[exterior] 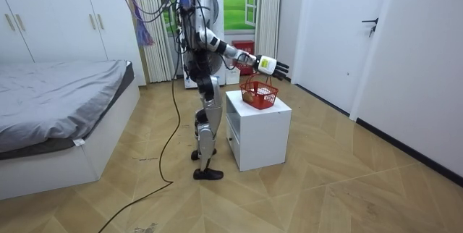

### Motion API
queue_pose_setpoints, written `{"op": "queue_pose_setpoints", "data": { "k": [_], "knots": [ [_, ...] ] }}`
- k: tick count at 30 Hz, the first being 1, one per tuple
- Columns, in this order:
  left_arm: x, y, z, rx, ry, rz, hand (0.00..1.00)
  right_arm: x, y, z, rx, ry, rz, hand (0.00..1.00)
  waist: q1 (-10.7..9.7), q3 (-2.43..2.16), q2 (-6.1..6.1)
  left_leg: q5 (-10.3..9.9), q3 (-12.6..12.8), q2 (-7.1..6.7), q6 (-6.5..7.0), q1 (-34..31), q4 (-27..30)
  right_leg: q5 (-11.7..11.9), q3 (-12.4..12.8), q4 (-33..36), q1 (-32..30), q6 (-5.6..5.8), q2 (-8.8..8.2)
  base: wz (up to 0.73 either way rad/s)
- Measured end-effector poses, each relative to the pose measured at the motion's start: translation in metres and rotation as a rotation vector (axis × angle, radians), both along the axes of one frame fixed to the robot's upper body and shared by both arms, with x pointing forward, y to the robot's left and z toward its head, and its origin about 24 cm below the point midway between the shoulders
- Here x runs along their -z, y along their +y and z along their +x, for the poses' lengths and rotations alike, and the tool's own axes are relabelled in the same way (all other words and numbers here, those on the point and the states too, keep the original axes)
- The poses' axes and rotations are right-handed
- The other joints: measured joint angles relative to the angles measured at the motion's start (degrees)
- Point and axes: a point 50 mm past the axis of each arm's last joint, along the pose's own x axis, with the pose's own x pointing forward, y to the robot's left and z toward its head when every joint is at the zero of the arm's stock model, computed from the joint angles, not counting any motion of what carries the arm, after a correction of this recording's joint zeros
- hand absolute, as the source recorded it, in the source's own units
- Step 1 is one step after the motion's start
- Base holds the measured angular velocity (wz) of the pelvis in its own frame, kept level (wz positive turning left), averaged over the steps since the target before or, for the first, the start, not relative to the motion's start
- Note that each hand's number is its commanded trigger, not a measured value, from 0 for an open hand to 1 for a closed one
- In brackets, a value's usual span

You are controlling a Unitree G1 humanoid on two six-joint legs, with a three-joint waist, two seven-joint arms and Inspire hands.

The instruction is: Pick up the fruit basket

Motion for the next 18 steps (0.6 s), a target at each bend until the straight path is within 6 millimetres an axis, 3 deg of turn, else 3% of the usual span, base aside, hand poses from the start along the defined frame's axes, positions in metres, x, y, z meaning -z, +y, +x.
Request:
{"op": "queue_pose_setpoints", "data": {
  "k": [3, 5, 8, 11, 13, 14, 15, 18],
  "knots": [
    [0.000, 0.002, -0.002, -0.009, 0.000, 0.013, 0.00, 0.023, -0.011, -0.019, 0.040, 0.118, -0.024, 0.00, -0.6, -0.20, 0.24, -0.1, 0.0, 0.00, -0.06, 0.9, -0.2, 0.0, 0.1, 0.0, 0.8, 0.03, 0.04, -0.03],
    [-0.001, 0.004, -0.004, -0.022, 0.001, 0.020, 0.00, 0.050, -0.022, -0.043, 0.091, 0.270, -0.034, 0.00, -0.9, -0.24, 0.25, -0.5, -0.5, -0.03, -0.10, 1.1, -0.1, -0.1, 0.0, -0.2, 1.7, 0.17, 0.07, 0.09],
    [-0.001, 0.008, -0.019, -0.058, 0.035, 0.035, 0.00, 0.094, -0.043, -0.111, 0.226, 0.610, -0.036, 0.00, -0.6, -0.56, 0.20, -1.0, -0.7, -0.11, -0.06, 2.0, 0.0, -0.3, -0.1, -0.8, 3.0, 0.42, 0.08, 0.04],
    [-0.001, 0.011, -0.025, -0.063, 0.073, 0.048, 0.00, 0.108, -0.050, -0.154, 0.278, 0.806, -0.034, 0.00, -0.5, -0.48, 0.37, -1.0, -0.4, -0.12, -0.09, 2.1, 0.0, -0.3, 0.2, -0.8, 2.8, 0.41, 0.11, -0.06],
    [0.000, 0.011, -0.026, -0.060, 0.089, 0.048, 0.00, 0.113, -0.049, -0.169, 0.276, 0.885, -0.023, 0.00, -0.5, -0.31, 0.43, -1.0, -0.4, -0.12, -0.12, 2.3, -0.1, -0.3, 0.2, -0.9, 3.0, 0.41, 0.12, 0.00],
    [0.000, 0.010, -0.026, -0.057, 0.095, 0.044, 0.00, 0.115, -0.047, -0.175, 0.273, 0.920, -0.009, 0.00, -0.3, 0.15, 0.75, -1.0, -0.4, -0.11, -0.13, 2.5, -0.1, -0.3, 0.2, -0.9, 3.1, 0.41, 0.13, 0.00],
    [0.001, 0.009, -0.027, -0.053, 0.102, 0.042, 0.00, 0.116, -0.046, -0.177, 0.271, 0.935, -0.002, 0.00, -0.4, 0.24, 0.07, -1.1, -0.4, -0.12, -0.13, 2.5, -0.1, -0.3, 0.2, -0.9, 3.2, 0.42, 0.13, 0.00],
    [0.002, 0.007, -0.023, -0.025, 0.119, 0.017, 0.00, 0.120, -0.043, -0.180, 0.226, 0.995, 0.037, 0.00, -0.3, 0.34, 0.29, -1.7, -0.7, -0.13, -0.07, 2.4, 0.8, -0.7, 0.1, -0.9, 3.4, 0.46, 0.11, 0.03]
  ]
}}
